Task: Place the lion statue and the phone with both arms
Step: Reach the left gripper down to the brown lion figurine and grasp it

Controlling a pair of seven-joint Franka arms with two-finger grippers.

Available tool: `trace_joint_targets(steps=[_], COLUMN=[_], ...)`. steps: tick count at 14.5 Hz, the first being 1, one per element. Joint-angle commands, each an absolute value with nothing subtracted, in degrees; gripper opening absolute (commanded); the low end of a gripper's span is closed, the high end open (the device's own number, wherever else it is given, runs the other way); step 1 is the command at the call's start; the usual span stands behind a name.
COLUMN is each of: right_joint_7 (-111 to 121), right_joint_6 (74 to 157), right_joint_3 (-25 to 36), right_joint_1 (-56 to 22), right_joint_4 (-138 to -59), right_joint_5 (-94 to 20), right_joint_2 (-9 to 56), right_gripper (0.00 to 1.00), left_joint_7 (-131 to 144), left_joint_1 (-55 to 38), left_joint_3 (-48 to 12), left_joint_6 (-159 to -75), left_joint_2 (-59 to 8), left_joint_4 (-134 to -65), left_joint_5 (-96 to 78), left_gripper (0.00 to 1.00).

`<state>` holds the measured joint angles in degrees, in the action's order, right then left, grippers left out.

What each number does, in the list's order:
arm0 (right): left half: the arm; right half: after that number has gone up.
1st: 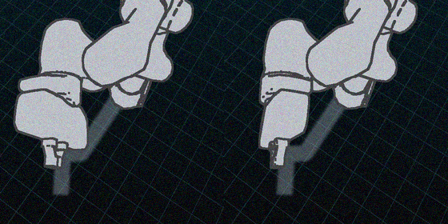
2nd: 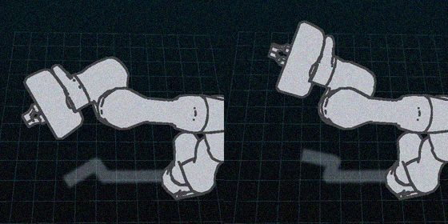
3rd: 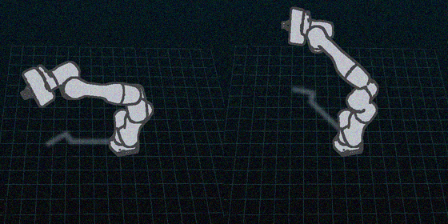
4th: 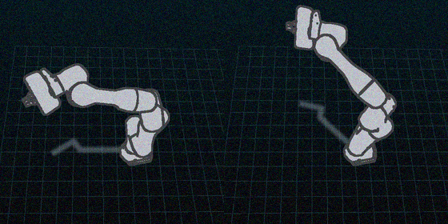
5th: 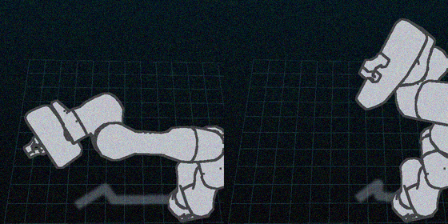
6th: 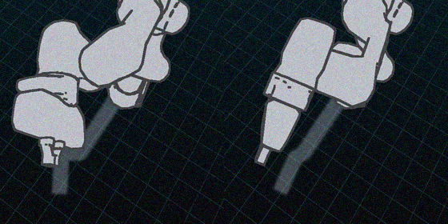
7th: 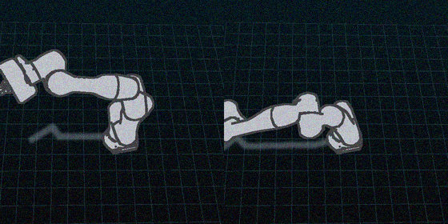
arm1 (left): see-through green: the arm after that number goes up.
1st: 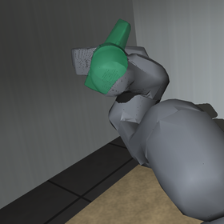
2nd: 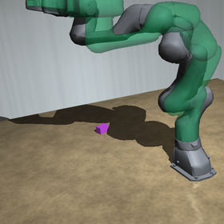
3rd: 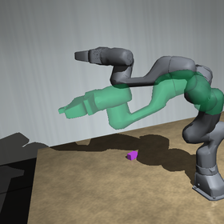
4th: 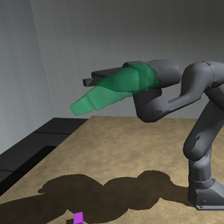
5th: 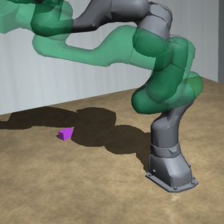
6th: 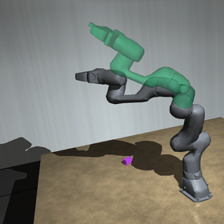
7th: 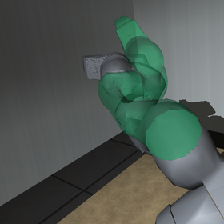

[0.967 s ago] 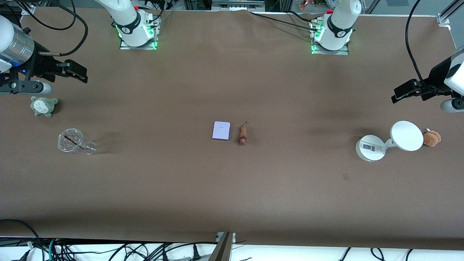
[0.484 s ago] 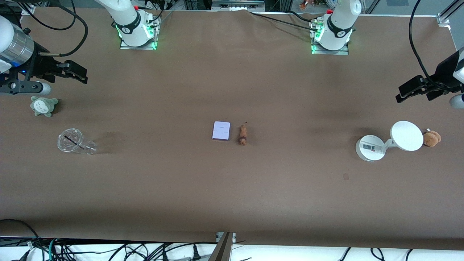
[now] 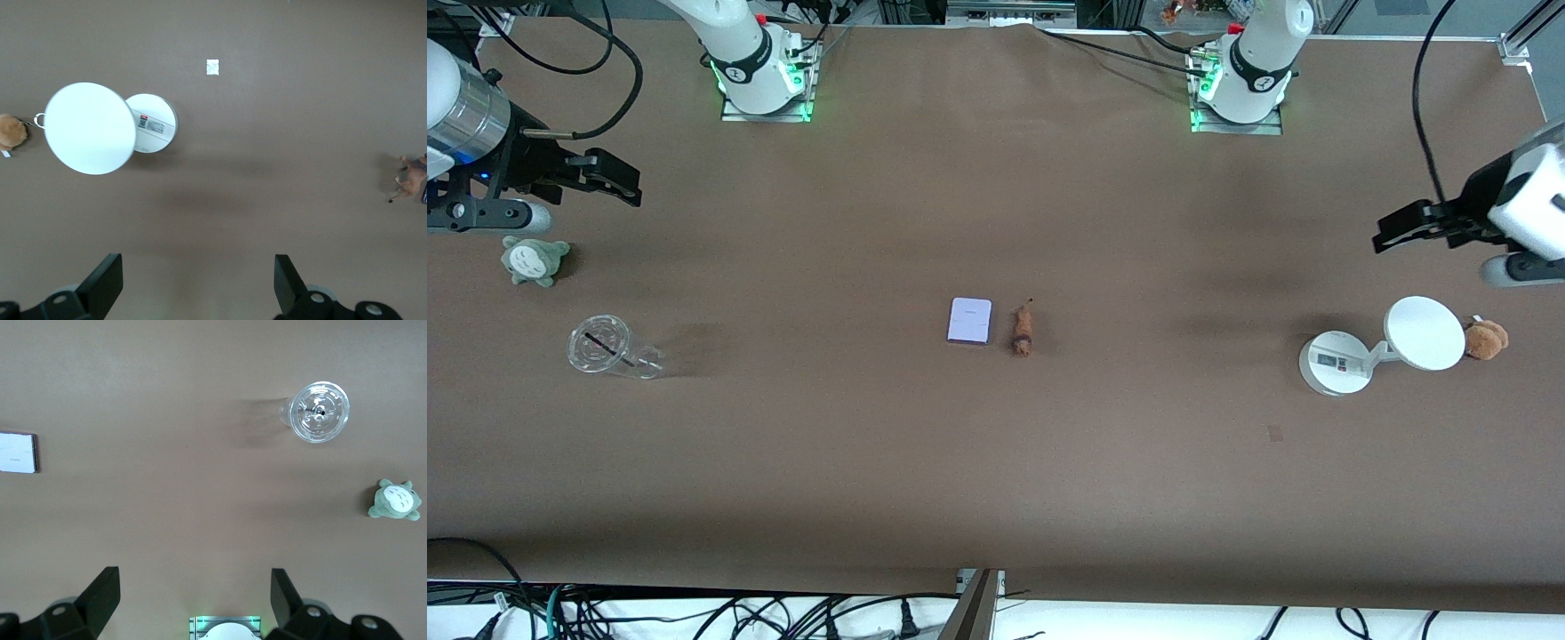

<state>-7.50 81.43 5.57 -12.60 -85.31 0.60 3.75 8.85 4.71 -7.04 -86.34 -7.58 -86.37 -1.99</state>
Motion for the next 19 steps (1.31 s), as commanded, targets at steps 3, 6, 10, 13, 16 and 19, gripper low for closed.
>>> trace_joint_targets(steps=[3, 6, 10, 13, 16, 19], right_joint_7=[-7.3, -7.3, -7.6, -7.6, -7.5, -7.4], right_joint_6=[81.3, 81.3, 81.3, 82.1, 82.1, 82.1], right_joint_3=[5.4, 5.4, 5.4, 5.5, 5.4, 5.4], right_joint_1=[-12.2, -12.2, -12.1, -12.1, -12.1, -12.1], right_joint_4=[-84.4, -84.4, -84.4, -84.4, -84.4, -84.4], right_joint_5=[0.9, 1.1, 1.1, 1.1, 1.0, 1.0], right_joint_2=[4.8, 5.0, 6.1, 6.2, 6.2, 6.7], right_gripper=[1.0, 1.0, 1.0, 1.0, 1.0, 1.0], left_joint_7=[24.3, 31.3, 36.3, 47.9, 52.6, 56.4], left_joint_1=[-2.8, -7.3, -12.2, -18.7, -24.2, -27.0], left_joint_3=[-7.6, -7.6, -7.6, -7.6, -7.5, -7.6], left_joint_6=[-86.9, -92.8, -102.8, -107.5, -107.8, -112.1], left_joint_2=[-18.6, -25.2, -33.9, -38.9, -41.2, -43.4], left_joint_4=[-81.3, -80.6, -78.8, -75.7, -72.3, -72.4], left_joint_5=[-1.7, -4.4, -7.9, -7.9, -7.9, -8.0], left_gripper=[1.0, 1.0, 1.0, 1.0, 1.0, 1.0])
